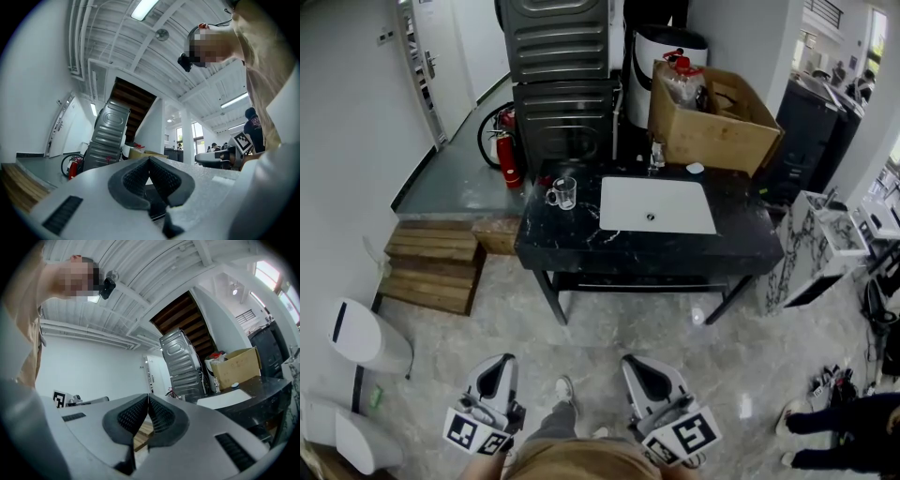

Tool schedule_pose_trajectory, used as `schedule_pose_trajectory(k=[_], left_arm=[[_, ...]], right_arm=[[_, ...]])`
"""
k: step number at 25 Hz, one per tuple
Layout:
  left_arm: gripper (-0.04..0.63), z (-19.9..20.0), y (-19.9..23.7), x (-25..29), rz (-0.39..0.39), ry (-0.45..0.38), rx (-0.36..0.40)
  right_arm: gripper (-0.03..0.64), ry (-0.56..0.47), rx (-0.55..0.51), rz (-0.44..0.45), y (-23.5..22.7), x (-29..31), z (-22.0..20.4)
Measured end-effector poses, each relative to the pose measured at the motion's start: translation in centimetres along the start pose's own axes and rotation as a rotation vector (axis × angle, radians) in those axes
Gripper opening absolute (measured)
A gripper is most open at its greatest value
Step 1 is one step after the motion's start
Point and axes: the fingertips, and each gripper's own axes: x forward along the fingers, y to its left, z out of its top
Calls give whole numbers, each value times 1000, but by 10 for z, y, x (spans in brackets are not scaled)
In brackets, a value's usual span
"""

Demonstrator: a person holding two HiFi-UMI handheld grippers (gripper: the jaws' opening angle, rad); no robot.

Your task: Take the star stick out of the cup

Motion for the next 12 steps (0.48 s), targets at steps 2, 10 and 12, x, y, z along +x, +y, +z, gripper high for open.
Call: schedule_pose_trajectory(k=[2,10,12], left_arm=[[2,0,9,6,-2,-1,0],[2,-9,57,39,-3,3,-20],[2,-6,72,51,-3,-4,-22]], right_arm=[[2,5,1,-5,-4,9,-1],[2,30,-5,-13,-18,60,-6],[2,36,-11,-15,-22,76,-3]])
